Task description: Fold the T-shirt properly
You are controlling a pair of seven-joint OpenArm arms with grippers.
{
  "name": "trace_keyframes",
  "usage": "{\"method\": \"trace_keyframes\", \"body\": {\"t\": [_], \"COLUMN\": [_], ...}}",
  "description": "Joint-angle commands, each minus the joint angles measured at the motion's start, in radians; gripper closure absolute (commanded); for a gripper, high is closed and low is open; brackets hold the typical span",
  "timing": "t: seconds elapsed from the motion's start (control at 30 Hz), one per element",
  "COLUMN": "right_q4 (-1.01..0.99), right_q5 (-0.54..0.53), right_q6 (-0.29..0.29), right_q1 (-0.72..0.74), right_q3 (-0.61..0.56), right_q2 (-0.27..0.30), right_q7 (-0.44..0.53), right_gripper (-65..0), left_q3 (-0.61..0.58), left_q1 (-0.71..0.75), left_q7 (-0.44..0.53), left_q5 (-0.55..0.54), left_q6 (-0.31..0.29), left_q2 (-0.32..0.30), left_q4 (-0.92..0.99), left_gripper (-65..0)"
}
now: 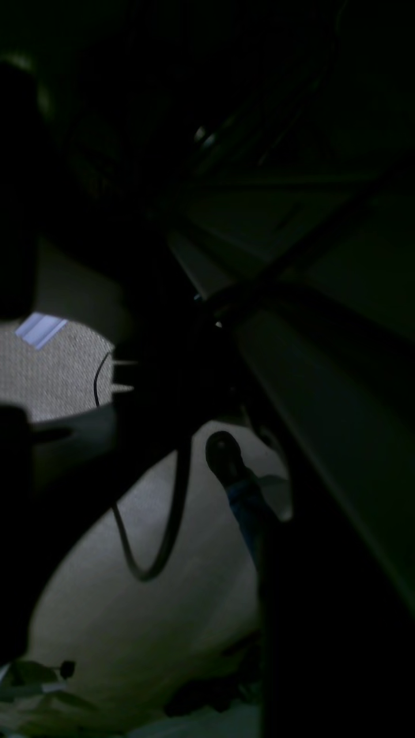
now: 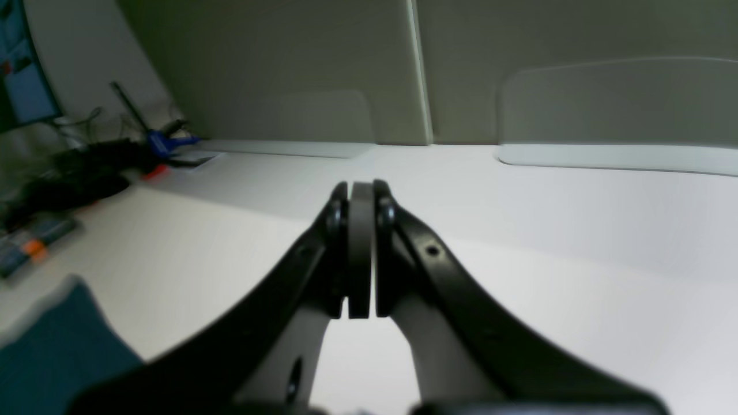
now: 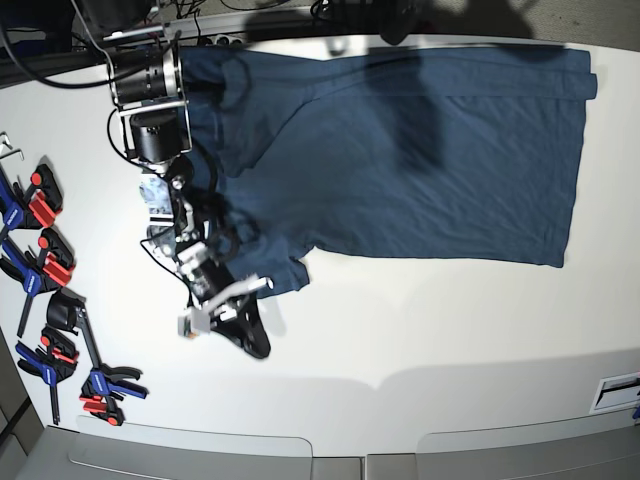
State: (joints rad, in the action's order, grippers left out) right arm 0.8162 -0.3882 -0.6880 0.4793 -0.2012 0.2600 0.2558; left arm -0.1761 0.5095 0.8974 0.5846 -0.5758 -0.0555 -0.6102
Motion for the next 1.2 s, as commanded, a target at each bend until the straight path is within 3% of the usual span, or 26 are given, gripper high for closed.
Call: {"method": "trace_keyframes", "body": {"t": [0.0, 0.13, 0.3, 0.4, 0.47, 0.63, 0.83, 1.17], "right_q4": [0.048, 0.177, 0.349, 0.43, 0.466, 0.477, 0.477, 0.477], "right_q5": [-0.074, -0.391, -0.729, -0.924, -0.984, -0.981, -0.952, -0.58], "right_q6": [-0.01, -0.01, -0.01, -0.01, -0.01, -0.01, -0.01, -0.01], "right_q1": [0.032, 0.033, 0.033, 0.033, 0.033, 0.033, 0.033, 0.033], "right_q3": [0.003, 0.003, 0.003, 0.004, 0.004, 0.003, 0.003, -0.01], "right_q2": [-0.003, -0.039, -0.137, -0.209, -0.254, -0.343, -0.38, -0.375], "right_q7": [-0.035, -0.451, -1.032, -1.292, -1.403, -1.452, -1.458, -1.458], "right_gripper": [0.0, 0.0, 0.0, 0.0, 0.0, 0.0, 0.0, 0.0], "left_q3": [-0.009, -0.009, -0.009, -0.009, -0.009, -0.009, -0.009, -0.009], "left_q1": [0.009, 0.009, 0.009, 0.009, 0.009, 0.009, 0.009, 0.009], "left_q7": [0.115, 0.115, 0.115, 0.116, 0.115, 0.116, 0.115, 0.115], "left_q5": [-0.009, -0.008, -0.009, -0.009, -0.008, -0.009, -0.009, -0.008], "left_q6": [-0.038, -0.038, -0.038, -0.038, -0.038, -0.038, -0.038, -0.038], "left_q2": [0.022, 0.022, 0.022, 0.022, 0.022, 0.022, 0.022, 0.022], "left_q4": [-0.011, -0.011, -0.011, -0.011, -0.011, -0.011, -0.011, -0.011], "left_gripper": [0.0, 0.0, 0.0, 0.0, 0.0, 0.0, 0.0, 0.0]}}
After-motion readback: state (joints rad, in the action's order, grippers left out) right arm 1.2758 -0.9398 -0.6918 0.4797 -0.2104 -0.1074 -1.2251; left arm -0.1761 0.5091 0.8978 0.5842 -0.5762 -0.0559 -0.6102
